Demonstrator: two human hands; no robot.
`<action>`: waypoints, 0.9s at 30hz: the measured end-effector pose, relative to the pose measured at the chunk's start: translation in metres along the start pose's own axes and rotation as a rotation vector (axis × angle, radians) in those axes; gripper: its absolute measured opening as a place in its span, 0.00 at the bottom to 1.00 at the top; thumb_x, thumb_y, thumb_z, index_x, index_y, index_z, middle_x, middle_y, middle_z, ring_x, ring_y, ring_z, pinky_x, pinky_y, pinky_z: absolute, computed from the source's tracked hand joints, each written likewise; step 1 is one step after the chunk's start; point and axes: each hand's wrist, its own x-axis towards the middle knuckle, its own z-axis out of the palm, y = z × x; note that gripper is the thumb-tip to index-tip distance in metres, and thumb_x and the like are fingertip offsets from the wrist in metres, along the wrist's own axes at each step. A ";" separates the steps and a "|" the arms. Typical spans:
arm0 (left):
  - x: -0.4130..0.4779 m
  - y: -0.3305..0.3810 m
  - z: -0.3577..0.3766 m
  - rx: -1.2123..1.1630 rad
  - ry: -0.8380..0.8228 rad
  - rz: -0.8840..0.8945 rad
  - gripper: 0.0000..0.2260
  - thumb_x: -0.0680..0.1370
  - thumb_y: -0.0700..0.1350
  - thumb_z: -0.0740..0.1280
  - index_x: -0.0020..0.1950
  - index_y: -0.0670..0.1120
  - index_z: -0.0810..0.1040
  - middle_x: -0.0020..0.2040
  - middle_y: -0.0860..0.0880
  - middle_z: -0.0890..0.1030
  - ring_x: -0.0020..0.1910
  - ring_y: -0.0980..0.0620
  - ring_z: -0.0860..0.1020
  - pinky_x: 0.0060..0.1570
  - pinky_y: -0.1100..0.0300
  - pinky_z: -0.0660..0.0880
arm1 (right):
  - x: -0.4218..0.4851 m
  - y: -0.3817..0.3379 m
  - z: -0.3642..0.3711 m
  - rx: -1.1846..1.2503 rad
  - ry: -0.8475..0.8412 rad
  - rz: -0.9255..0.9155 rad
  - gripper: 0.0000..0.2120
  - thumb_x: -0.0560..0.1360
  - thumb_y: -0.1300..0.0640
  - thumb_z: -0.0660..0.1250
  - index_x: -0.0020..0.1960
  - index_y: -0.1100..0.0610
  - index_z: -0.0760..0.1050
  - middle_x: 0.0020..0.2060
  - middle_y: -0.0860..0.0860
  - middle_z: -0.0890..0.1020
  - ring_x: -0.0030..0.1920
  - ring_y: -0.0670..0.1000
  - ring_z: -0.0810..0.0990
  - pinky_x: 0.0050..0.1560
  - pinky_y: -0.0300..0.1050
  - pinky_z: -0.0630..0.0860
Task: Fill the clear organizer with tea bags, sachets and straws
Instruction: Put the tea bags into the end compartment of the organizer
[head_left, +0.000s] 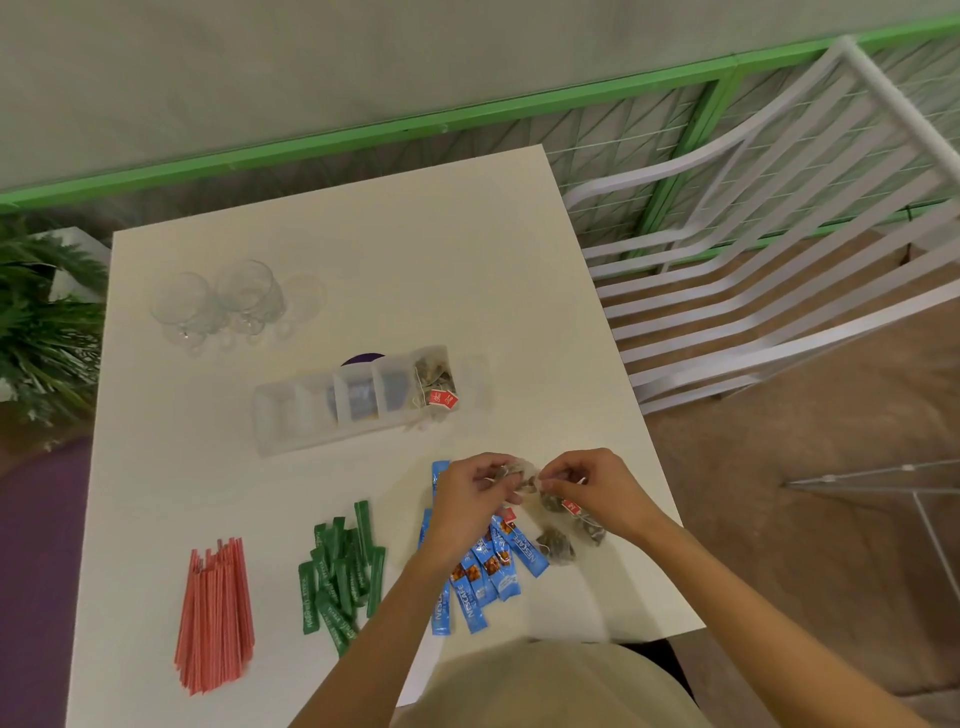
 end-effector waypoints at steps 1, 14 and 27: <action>0.000 0.000 -0.002 -0.001 0.009 -0.003 0.07 0.75 0.37 0.71 0.49 0.49 0.82 0.40 0.46 0.84 0.36 0.48 0.84 0.35 0.58 0.80 | 0.000 0.002 0.000 -0.015 0.005 0.005 0.02 0.73 0.61 0.72 0.45 0.57 0.84 0.36 0.51 0.85 0.31 0.39 0.79 0.34 0.30 0.73; 0.049 0.040 -0.077 0.134 0.289 0.177 0.08 0.75 0.38 0.72 0.53 0.44 0.80 0.41 0.47 0.82 0.32 0.57 0.82 0.34 0.63 0.77 | 0.011 0.028 0.008 -0.644 -0.067 -0.074 0.13 0.74 0.53 0.69 0.58 0.50 0.77 0.50 0.48 0.76 0.51 0.49 0.74 0.51 0.43 0.71; 0.089 0.043 -0.086 0.717 0.418 0.249 0.09 0.75 0.48 0.71 0.55 0.52 0.82 0.49 0.52 0.83 0.45 0.52 0.80 0.39 0.61 0.72 | 0.016 0.045 0.015 -0.807 -0.086 -0.099 0.13 0.74 0.56 0.67 0.58 0.50 0.76 0.54 0.49 0.77 0.55 0.51 0.73 0.53 0.43 0.68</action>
